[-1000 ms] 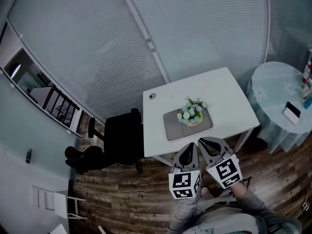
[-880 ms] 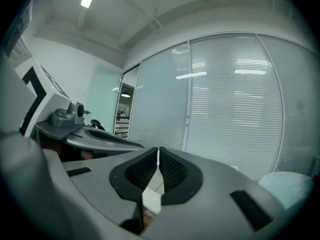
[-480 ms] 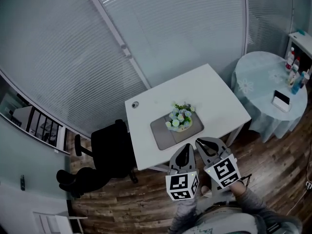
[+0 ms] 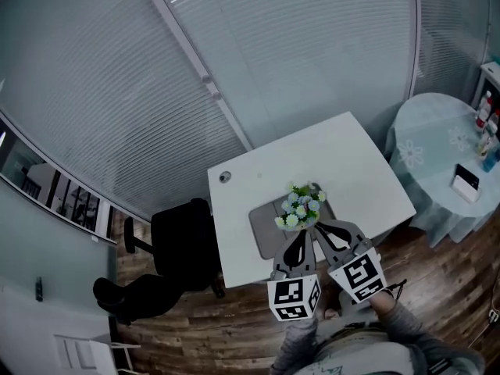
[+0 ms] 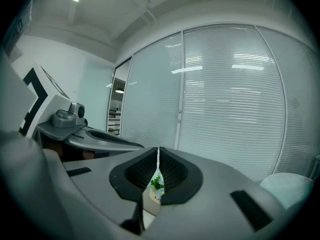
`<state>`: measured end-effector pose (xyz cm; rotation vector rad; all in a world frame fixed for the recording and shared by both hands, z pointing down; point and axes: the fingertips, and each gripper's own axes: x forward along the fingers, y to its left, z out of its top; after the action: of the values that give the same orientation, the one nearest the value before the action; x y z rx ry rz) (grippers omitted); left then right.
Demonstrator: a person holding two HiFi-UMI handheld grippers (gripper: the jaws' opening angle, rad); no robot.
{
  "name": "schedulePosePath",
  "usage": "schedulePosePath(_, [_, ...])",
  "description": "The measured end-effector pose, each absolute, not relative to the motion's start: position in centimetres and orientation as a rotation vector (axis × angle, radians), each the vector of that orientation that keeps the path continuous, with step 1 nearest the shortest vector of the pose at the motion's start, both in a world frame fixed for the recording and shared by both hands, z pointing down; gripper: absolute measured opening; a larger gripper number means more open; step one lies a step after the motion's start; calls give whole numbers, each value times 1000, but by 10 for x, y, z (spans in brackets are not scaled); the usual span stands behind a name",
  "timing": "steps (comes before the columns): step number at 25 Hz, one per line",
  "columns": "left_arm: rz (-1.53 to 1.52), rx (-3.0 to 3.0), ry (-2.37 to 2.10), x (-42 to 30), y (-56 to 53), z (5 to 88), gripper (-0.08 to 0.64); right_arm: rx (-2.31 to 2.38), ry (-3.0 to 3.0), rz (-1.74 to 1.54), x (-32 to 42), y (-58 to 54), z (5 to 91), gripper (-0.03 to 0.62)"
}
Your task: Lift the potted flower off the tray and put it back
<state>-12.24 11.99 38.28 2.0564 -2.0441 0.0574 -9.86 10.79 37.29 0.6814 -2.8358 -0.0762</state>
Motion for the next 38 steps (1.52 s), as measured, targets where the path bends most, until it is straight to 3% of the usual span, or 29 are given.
schedulePosePath(13, [83,2021,-2074,-107,34,382,11,602,-2865,-41,-88,25,377,23])
schedulePosePath(26, [104,1889,-2191,-118,14,385,11,449,-2906,-39,-93,-4,381,23])
schedulePosePath(38, [127,2038,-2066,-118,-27,378,11,645,-2869,-3,-88,-40,377,24])
